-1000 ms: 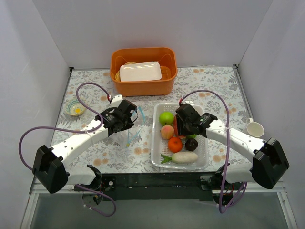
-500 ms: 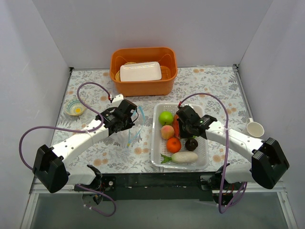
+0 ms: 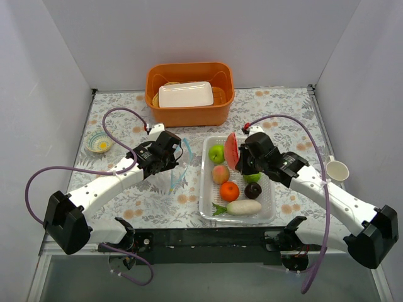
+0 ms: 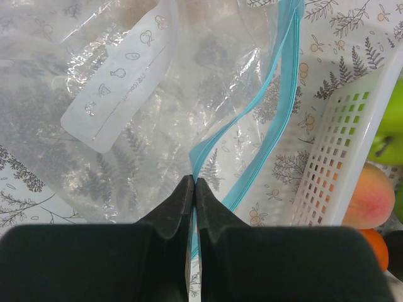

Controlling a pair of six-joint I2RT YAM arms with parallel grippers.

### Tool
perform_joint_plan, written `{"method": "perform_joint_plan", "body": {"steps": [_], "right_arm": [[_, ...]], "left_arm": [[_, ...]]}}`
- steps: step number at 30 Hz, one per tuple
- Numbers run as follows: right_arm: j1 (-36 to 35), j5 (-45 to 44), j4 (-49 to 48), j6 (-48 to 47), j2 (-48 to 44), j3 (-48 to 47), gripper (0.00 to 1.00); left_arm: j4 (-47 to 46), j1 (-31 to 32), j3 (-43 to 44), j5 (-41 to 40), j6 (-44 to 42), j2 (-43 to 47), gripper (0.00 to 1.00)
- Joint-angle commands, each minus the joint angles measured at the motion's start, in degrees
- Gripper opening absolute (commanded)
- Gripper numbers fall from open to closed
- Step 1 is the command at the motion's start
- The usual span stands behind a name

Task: Place the food in the zip-top bag and seal the zipper
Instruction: Pick up the fake fruit from the bin, then place the fake fruit in the zipper food storage bag.

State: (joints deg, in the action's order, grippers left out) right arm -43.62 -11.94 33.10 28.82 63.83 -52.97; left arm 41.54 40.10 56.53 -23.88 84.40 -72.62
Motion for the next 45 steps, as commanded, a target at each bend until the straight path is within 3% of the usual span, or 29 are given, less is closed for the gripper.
{"method": "perform_joint_plan", "body": {"steps": [1, 8, 14, 28, 39, 45], "right_arm": [[0.02, 6.83, -3.13, -2.89, -1.96, -5.65, 0.01], [0.11, 12.72, -4.09, -0.69, -0.55, -5.57, 0.01], [0.02, 25.45, -11.30, -0.25, 0.94, -3.46, 0.01], [-0.07, 43.49, -28.43, 6.25, 12.10, -0.20, 0.01], [-0.59, 49.12, -35.64, 13.01, 20.54, -1.35, 0.01], [-0.86, 50.70, -31.62, 11.18, 25.28, -5.82, 0.01]], "left_arm": [[-0.76, 0.16, 1.74, -0.55, -1.60, 1.34, 0.00], [-0.84, 0.16, 1.74, -0.64, -1.70, 2.74, 0.00], [-0.06, 0.16, 1.48, -0.73, -1.44, 4.06, 0.00], [-1.46, 0.16, -0.99, 0.50, -2.22, 8.20, 0.00], [-2.95, 0.16, -1.78, 1.82, -4.42, 8.19, 0.00], [-4.18, 0.16, -3.09, 5.50, -6.70, 10.04, 0.00]]}}
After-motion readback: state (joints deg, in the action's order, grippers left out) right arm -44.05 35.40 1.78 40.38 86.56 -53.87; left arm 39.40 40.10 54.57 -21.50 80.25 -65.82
